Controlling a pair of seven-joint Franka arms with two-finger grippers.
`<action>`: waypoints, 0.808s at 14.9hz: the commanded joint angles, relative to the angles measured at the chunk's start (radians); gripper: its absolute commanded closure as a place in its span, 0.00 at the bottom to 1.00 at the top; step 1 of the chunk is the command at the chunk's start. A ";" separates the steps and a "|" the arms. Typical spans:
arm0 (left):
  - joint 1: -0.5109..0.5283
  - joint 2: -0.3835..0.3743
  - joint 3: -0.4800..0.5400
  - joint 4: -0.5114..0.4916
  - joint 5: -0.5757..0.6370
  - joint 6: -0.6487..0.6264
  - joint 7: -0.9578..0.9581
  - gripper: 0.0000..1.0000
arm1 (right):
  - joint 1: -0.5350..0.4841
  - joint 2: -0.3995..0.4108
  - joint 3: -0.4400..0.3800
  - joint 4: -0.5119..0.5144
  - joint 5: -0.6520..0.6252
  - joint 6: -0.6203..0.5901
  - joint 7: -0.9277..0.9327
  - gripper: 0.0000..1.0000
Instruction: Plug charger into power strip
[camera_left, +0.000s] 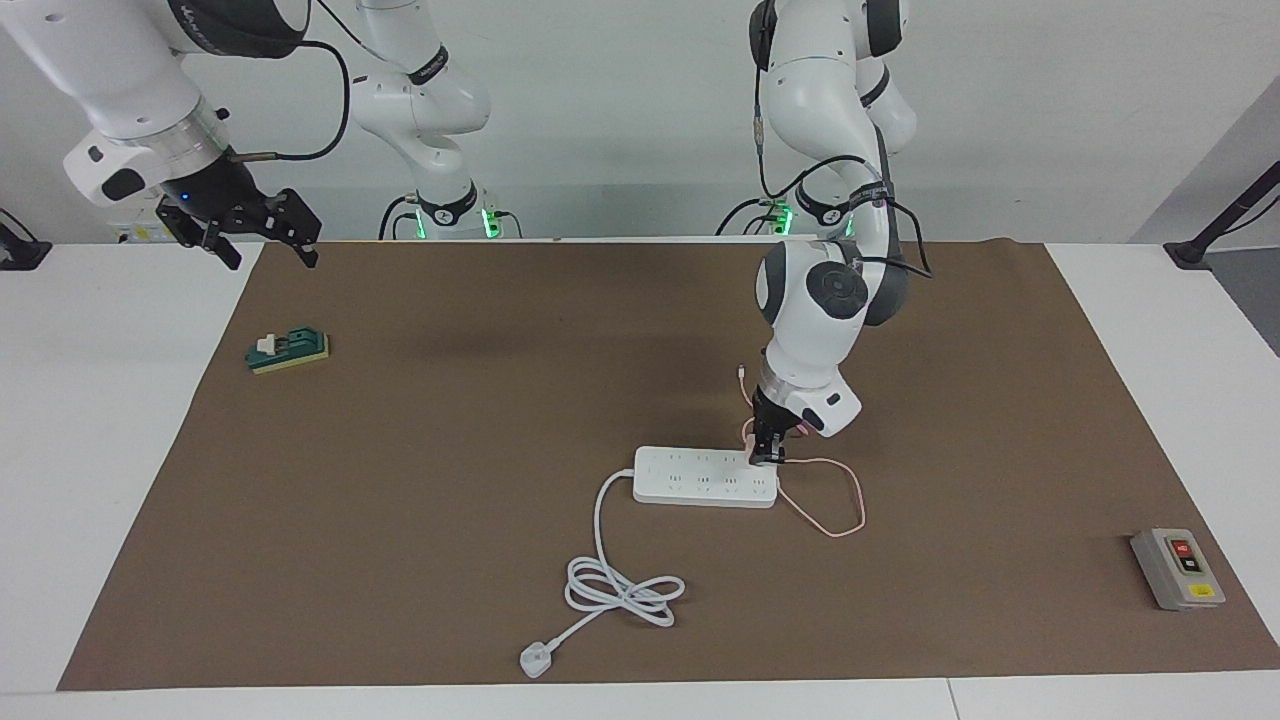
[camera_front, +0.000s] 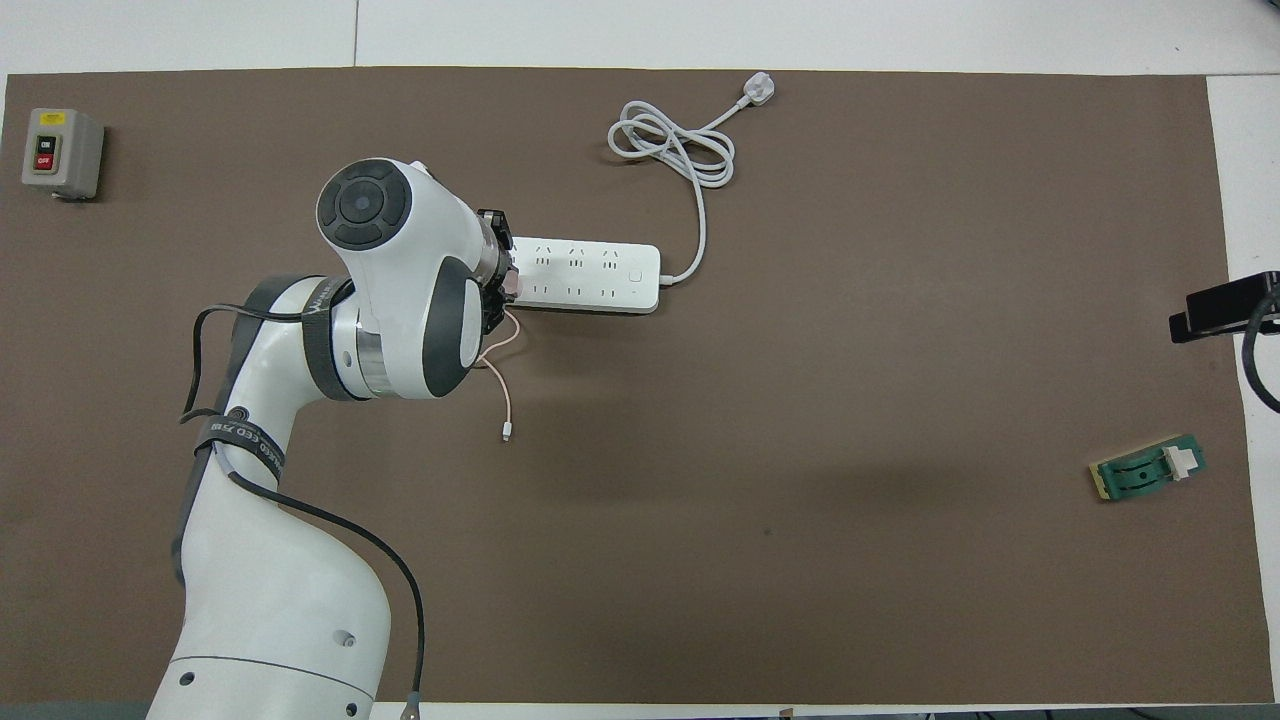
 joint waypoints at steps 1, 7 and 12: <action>-0.062 0.011 0.003 -0.148 -0.024 0.177 0.046 1.00 | -0.001 -0.009 0.002 -0.002 -0.012 -0.011 -0.015 0.00; -0.068 0.028 0.001 -0.159 -0.024 0.189 0.055 1.00 | -0.001 -0.009 0.002 -0.002 -0.012 -0.011 -0.015 0.00; -0.050 0.026 0.003 -0.123 -0.024 0.136 0.098 1.00 | -0.001 -0.009 0.002 -0.002 -0.012 -0.011 -0.015 0.00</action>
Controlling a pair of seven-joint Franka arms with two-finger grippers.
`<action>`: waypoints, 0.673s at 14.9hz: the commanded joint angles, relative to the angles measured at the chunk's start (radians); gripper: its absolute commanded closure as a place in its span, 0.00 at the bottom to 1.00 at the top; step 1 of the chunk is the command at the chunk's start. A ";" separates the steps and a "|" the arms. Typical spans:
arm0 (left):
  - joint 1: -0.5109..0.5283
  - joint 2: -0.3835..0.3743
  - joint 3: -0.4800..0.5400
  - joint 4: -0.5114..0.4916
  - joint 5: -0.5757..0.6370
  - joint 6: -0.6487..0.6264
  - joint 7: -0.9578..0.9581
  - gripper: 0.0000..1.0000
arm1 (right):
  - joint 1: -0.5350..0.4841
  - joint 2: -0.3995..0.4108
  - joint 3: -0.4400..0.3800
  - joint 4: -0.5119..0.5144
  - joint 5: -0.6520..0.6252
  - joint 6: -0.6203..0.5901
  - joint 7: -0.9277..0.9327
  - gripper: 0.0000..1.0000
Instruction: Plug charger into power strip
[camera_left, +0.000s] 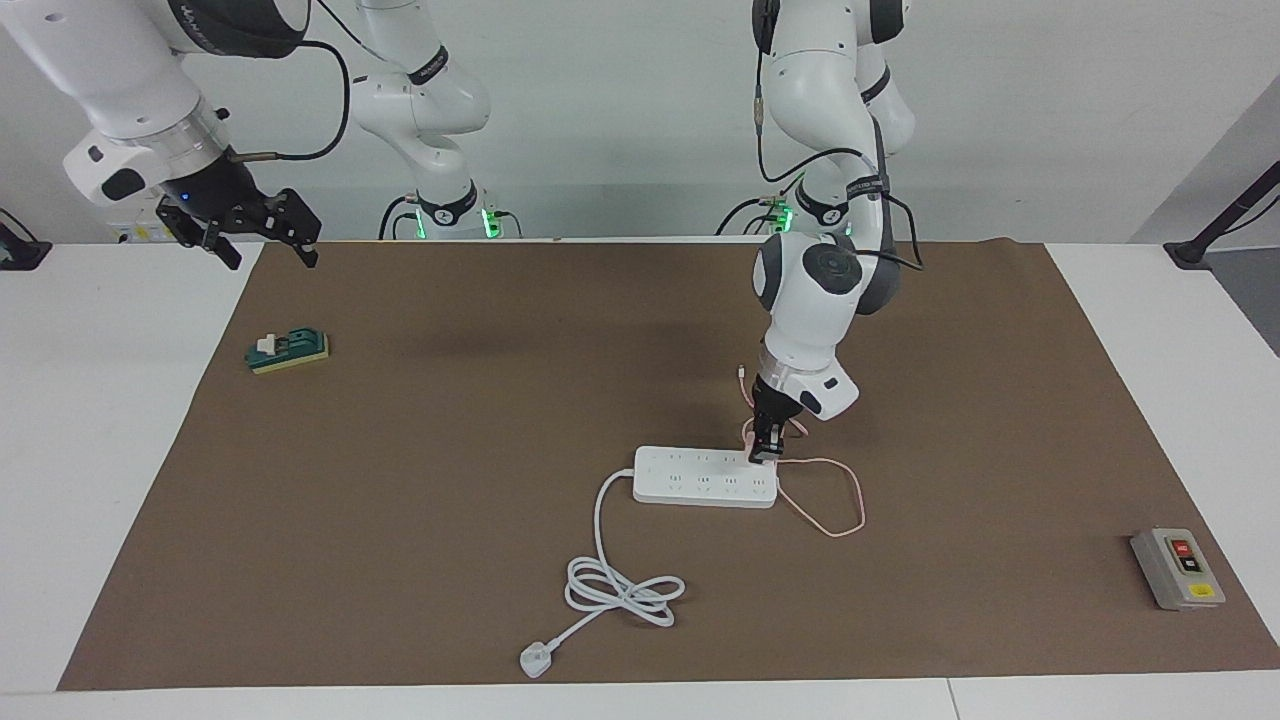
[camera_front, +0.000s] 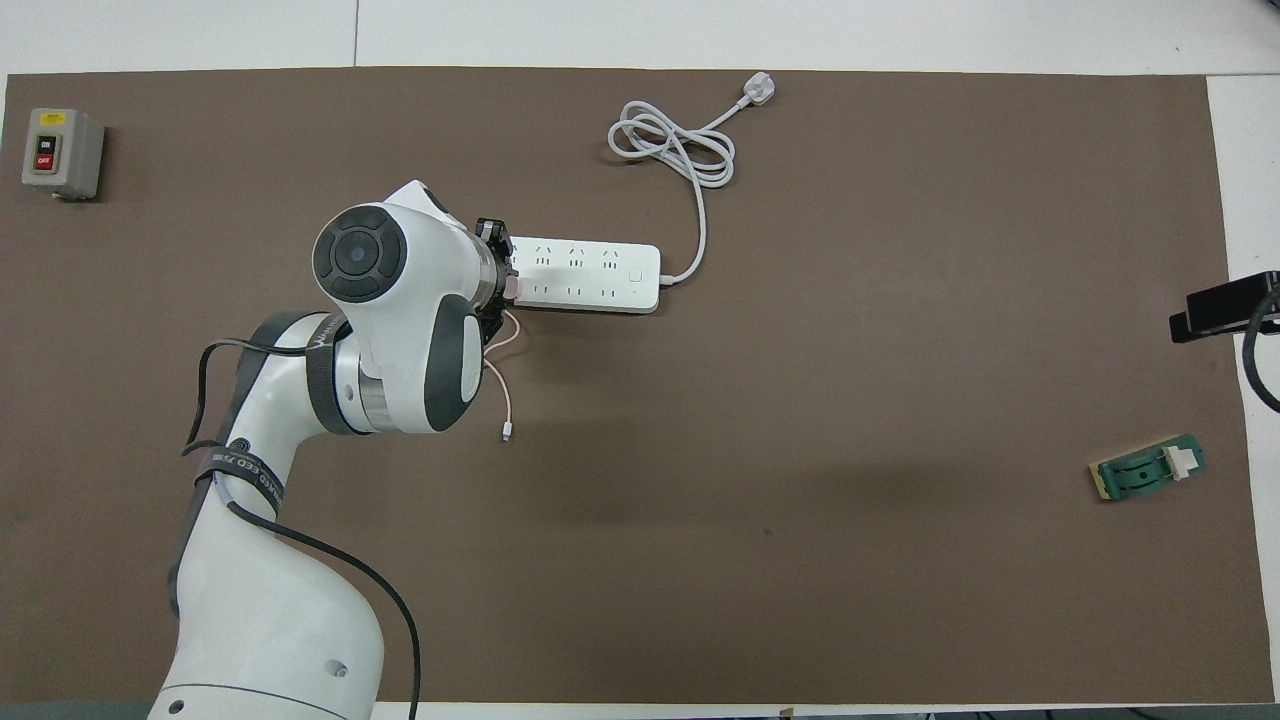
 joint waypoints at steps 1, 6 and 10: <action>0.025 0.081 -0.014 0.011 -0.025 -0.048 0.061 1.00 | -0.001 -0.009 0.002 -0.002 -0.012 -0.011 -0.015 0.00; 0.072 0.118 -0.015 0.093 -0.026 -0.162 0.090 1.00 | -0.001 -0.009 0.002 -0.002 -0.012 -0.011 -0.015 0.00; 0.075 0.124 -0.018 0.094 -0.045 -0.161 0.090 1.00 | -0.001 -0.009 0.002 -0.002 -0.012 -0.011 -0.015 0.00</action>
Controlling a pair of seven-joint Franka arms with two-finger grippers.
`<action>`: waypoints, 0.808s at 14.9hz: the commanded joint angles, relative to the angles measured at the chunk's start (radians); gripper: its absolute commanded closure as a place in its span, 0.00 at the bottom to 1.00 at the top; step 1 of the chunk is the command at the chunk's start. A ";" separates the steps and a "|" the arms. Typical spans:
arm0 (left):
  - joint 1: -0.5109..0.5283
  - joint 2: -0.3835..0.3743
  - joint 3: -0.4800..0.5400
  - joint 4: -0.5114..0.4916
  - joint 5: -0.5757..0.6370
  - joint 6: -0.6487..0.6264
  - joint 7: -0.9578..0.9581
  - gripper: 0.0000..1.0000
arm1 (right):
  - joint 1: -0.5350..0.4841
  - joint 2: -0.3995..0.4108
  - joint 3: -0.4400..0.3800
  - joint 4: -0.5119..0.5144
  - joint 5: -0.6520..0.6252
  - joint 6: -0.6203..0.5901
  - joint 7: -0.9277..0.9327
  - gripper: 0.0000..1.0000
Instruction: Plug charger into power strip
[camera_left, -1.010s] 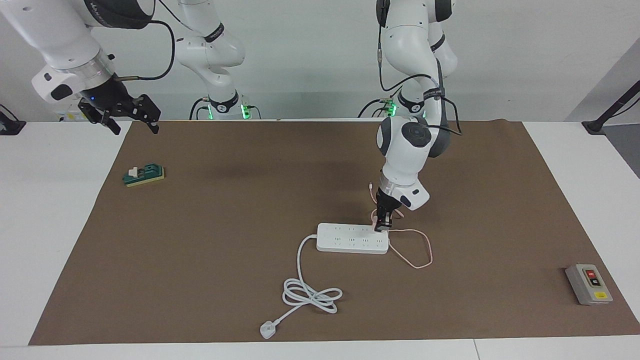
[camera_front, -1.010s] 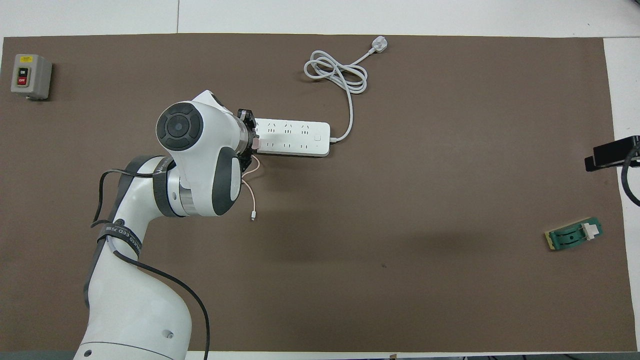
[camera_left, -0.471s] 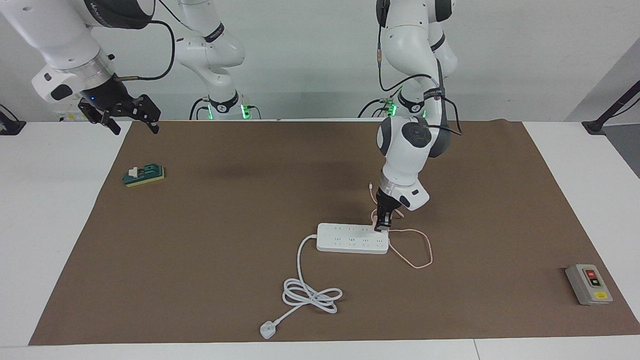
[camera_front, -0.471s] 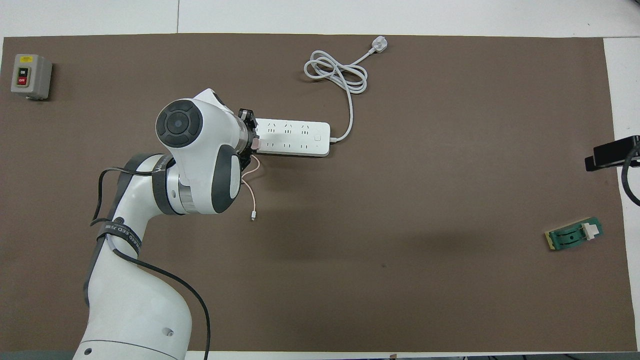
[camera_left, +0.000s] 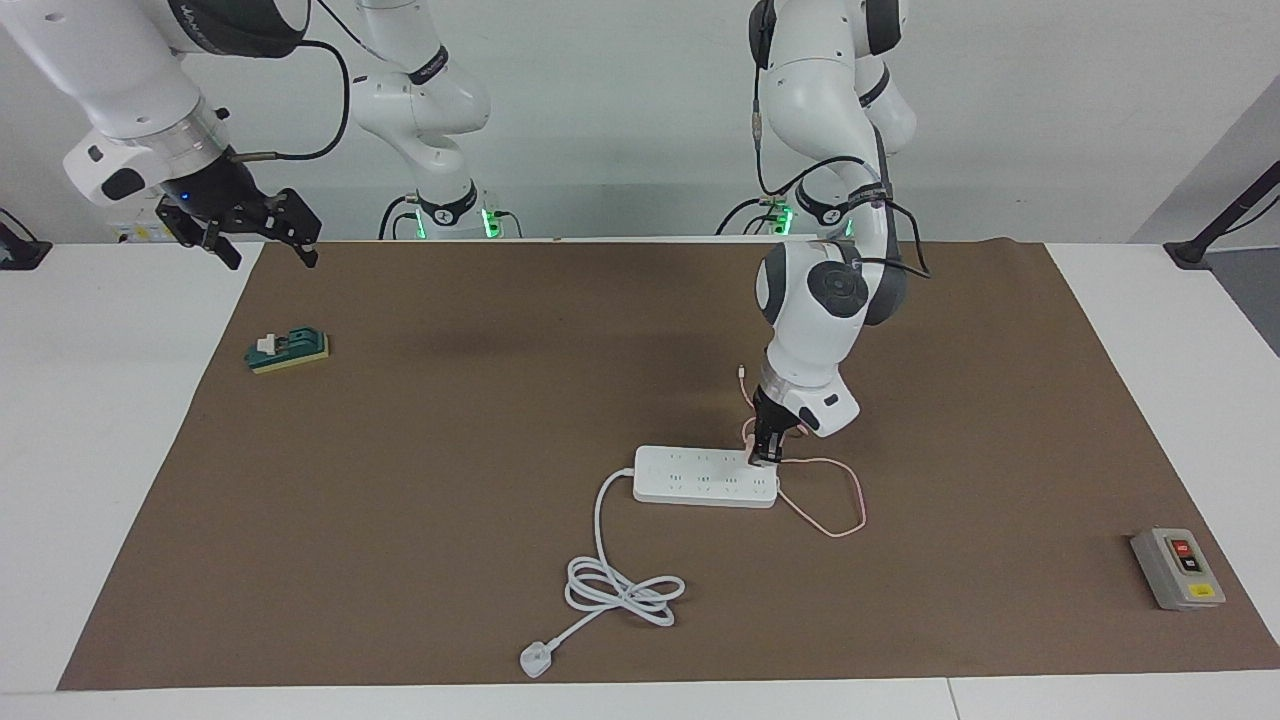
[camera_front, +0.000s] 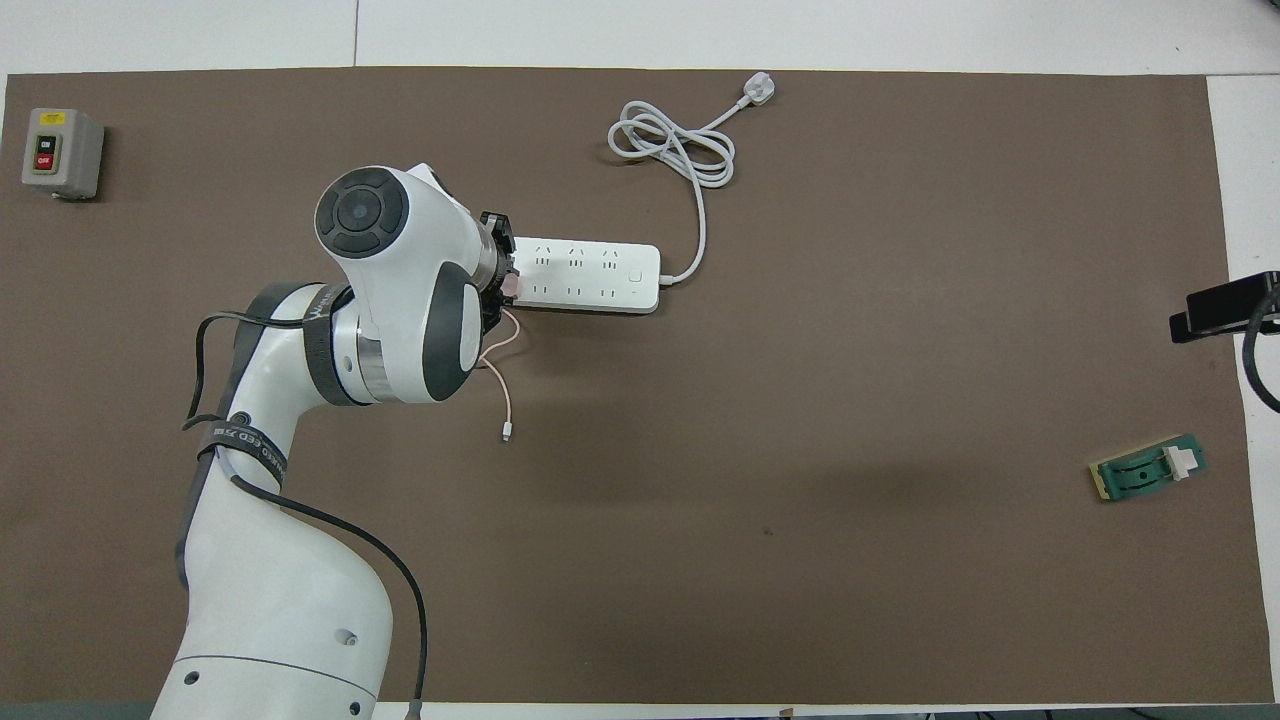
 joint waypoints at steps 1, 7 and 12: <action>0.034 0.072 -0.009 -0.006 -0.033 -0.025 0.044 1.00 | -0.001 -0.009 0.002 -0.002 -0.012 -0.011 -0.015 0.00; 0.076 0.132 -0.011 0.078 -0.088 -0.115 0.047 1.00 | -0.001 -0.009 0.002 -0.002 -0.012 -0.011 -0.015 0.00; 0.077 0.164 -0.018 0.085 -0.106 -0.115 0.063 1.00 | -0.001 -0.009 0.002 -0.002 -0.012 -0.013 -0.015 0.00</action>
